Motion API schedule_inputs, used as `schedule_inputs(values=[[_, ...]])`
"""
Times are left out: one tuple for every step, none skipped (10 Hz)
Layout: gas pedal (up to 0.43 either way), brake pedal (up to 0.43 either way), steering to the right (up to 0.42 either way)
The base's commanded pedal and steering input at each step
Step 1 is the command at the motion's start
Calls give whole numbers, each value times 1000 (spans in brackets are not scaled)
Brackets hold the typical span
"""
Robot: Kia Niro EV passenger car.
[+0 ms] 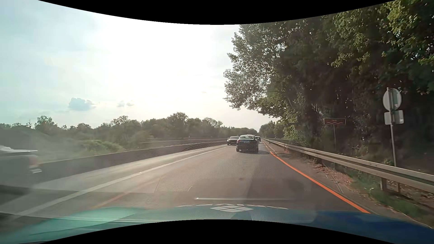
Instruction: Follow the waypoints while adhering to traffic rules and regulations
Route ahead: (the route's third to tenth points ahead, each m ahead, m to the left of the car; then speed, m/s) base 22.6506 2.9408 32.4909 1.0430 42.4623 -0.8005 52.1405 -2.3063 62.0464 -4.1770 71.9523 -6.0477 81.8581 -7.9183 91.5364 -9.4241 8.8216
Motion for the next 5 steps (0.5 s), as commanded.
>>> schedule_inputs(values=[[189, 0, 77], [189, 0, 72], [189, 0, 70], [189, 0, 70], [189, 0, 66]])
